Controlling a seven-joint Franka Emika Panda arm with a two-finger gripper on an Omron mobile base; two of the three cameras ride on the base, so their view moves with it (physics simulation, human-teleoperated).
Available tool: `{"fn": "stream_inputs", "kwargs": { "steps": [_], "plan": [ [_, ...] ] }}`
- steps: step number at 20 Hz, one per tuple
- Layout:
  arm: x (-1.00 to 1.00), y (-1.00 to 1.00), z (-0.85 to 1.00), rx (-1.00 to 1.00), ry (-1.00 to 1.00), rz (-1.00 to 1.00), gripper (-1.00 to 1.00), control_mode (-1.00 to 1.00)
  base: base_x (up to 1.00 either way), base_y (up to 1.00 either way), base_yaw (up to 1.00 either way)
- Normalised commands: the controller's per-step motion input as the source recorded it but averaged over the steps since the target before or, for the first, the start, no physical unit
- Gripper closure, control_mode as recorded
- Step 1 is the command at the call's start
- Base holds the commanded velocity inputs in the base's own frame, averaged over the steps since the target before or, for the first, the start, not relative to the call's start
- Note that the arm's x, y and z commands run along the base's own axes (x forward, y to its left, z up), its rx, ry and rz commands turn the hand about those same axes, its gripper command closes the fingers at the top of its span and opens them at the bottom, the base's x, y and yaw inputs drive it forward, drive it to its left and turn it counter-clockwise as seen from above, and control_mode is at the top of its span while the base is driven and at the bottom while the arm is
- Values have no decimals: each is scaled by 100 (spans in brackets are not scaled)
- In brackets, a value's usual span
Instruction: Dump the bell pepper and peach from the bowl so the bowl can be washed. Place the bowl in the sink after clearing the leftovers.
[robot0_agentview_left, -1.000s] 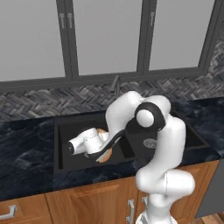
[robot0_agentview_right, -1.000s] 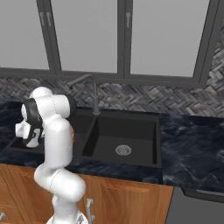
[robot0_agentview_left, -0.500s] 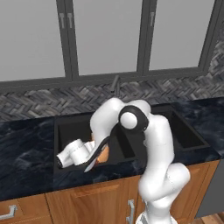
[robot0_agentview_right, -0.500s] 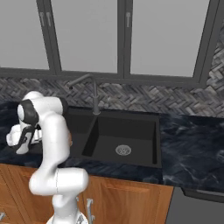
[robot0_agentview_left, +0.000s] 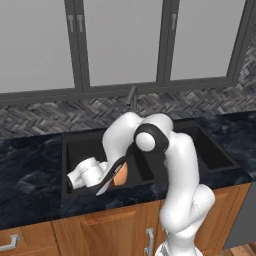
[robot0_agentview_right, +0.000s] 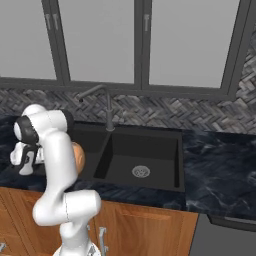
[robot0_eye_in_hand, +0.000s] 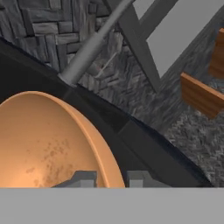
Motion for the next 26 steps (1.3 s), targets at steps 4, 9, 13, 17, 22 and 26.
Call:
{"fn": "stream_inputs", "kwargs": {
  "steps": [4, 9, 13, 17, 22, 26],
  "plan": [
    [-26, -49, 67, 21, -12, -8, 100, -100, 0, 0, 0],
    [-43, -39, 94, 24, -25, -7, 100, -100, 0, 0, 0],
    [-59, -34, 98, 22, -31, -5, 100, -100, 0, 0, 0],
    [-14, -81, 94, 38, -12, -11, 100, -100, 0, 0, 0],
    [-1, -100, 55, 49, 2, -2, 100, -100, 0, 0, 0],
    [0, -100, 34, 36, 9, 4, 100, -100, 0, 0, 0]
  ]
}}
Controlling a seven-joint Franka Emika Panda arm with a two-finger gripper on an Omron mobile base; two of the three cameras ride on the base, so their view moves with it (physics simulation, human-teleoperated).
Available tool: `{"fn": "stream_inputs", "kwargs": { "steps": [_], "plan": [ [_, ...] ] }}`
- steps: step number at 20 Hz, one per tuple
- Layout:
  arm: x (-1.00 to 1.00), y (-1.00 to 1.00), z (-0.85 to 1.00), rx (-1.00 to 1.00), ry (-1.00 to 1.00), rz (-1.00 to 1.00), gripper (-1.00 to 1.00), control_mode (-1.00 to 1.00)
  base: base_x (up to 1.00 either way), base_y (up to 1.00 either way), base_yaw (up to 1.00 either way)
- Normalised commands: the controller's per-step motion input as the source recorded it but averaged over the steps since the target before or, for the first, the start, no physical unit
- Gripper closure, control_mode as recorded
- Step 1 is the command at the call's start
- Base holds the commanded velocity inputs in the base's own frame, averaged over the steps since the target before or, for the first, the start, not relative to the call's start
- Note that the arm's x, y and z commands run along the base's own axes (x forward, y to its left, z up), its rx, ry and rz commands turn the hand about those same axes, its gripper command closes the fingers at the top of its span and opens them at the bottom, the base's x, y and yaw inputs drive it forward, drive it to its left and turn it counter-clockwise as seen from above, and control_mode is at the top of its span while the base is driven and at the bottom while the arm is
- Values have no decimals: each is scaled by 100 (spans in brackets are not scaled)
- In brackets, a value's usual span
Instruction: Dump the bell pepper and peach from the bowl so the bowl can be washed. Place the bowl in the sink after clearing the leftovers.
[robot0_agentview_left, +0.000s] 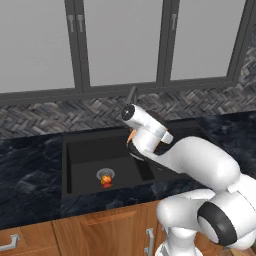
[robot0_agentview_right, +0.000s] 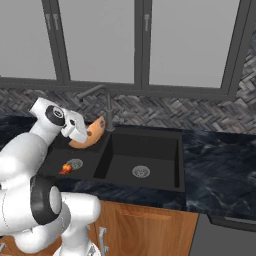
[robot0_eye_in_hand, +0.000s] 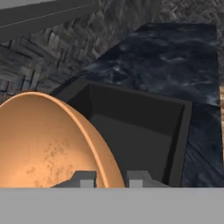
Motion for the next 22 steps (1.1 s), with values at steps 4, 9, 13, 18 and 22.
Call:
{"fn": "stream_inputs", "kwargs": {
  "steps": [4, 9, 13, 18, 22],
  "plan": [
    [-2, -100, 9, 28, 17, 14, 100, -100, 0, 0, 0],
    [30, -95, 4, 19, 24, 32, 100, -100, 0, 0, 0],
    [39, -81, 0, 12, 35, 38, 100, -100, 0, 0, 0],
    [55, -71, -44, 8, 26, 46, 100, -100, 0, 0, 0],
    [19, -47, -8, 33, 2, 17, 100, -100, 0, 0, 0]
  ]
}}
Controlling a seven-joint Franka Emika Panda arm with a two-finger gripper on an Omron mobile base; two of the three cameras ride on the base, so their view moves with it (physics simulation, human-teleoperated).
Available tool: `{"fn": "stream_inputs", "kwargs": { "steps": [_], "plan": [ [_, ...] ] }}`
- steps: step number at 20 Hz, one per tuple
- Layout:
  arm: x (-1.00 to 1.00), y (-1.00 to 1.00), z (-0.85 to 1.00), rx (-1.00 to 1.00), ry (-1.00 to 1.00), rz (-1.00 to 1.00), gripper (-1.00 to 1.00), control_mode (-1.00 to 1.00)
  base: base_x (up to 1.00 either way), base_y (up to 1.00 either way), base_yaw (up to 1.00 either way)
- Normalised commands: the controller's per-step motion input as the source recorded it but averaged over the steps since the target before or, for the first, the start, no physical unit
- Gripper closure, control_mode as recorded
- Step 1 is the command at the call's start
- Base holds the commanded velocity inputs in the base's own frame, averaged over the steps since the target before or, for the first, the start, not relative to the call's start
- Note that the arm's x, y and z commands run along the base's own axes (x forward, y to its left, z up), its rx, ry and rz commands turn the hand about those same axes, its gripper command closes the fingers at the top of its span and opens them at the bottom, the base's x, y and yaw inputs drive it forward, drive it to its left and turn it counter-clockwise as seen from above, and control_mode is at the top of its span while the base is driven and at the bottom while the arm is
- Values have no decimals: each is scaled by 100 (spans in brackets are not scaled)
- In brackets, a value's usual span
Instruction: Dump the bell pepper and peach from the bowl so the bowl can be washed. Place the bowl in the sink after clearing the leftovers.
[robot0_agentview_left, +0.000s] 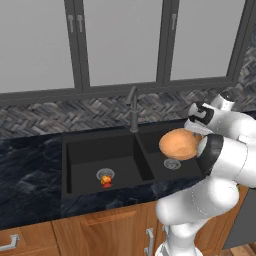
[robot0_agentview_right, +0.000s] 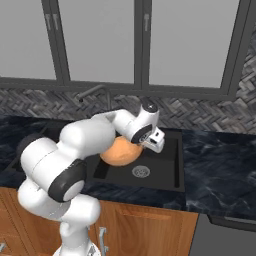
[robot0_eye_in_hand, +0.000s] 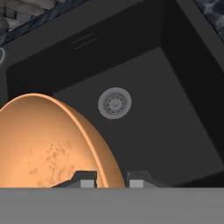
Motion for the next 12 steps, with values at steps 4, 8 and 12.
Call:
{"fn": "stream_inputs", "kwargs": {
  "steps": [4, 8, 12],
  "plan": [
    [46, -22, -38, 9, -1, -5, 100, -100, 0, 0, 0],
    [38, -12, -49, 0, 13, -16, 100, -100, 0, 0, 0],
    [16, -19, -48, 0, 18, -12, 100, -100, 0, 0, 0]
  ]
}}
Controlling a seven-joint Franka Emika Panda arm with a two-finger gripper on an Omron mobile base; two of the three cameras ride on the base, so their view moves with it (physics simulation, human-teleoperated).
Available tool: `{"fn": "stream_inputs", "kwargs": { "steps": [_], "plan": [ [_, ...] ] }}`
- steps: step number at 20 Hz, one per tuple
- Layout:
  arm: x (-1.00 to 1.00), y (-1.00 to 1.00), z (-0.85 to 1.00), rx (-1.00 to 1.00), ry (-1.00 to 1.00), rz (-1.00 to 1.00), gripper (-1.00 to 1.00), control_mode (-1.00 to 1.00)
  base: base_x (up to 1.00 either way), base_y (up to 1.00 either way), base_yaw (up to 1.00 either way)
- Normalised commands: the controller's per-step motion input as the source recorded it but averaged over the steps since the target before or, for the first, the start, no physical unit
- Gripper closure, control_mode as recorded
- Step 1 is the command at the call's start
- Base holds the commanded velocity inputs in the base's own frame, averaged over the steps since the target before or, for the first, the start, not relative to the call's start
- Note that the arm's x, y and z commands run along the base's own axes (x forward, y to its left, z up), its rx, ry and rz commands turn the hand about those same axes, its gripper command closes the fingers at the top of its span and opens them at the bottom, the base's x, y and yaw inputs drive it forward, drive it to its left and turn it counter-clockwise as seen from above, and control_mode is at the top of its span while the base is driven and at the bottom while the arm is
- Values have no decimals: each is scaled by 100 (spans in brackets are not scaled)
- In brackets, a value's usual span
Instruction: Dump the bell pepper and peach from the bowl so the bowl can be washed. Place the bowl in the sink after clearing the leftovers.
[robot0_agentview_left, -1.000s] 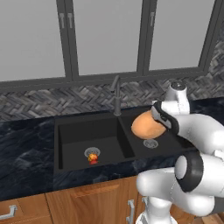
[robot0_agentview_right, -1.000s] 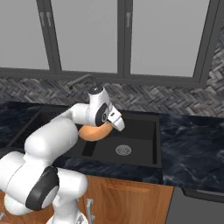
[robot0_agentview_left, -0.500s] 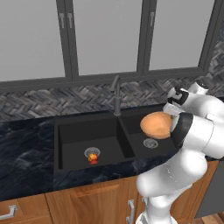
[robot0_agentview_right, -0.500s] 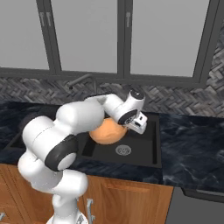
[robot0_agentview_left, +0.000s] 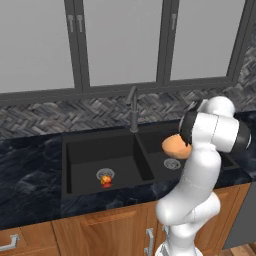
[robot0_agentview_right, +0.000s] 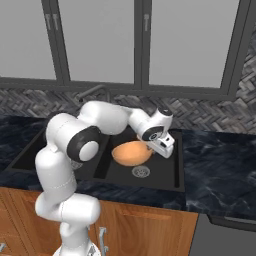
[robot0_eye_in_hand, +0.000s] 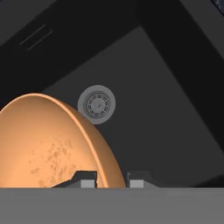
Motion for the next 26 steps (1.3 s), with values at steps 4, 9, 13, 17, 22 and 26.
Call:
{"fn": "stream_inputs", "kwargs": {
  "steps": [4, 9, 13, 17, 22, 26],
  "plan": [
    [0, -3, -63, -1, 17, -4, 100, -100, 0, 0, 0],
    [21, 0, -49, 0, 4, -5, 100, -100, 0, 0, 0],
    [51, 0, -81, -9, 0, -10, 100, -100, 0, 0, 0],
    [60, 0, -66, -10, 0, -13, 100, -100, 0, 0, 0],
    [21, -2, -91, -16, 0, -9, 100, -100, 0, 0, 0],
    [0, -1, -42, -16, 1, -1, -100, -100, 0, 0, 0]
  ]
}}
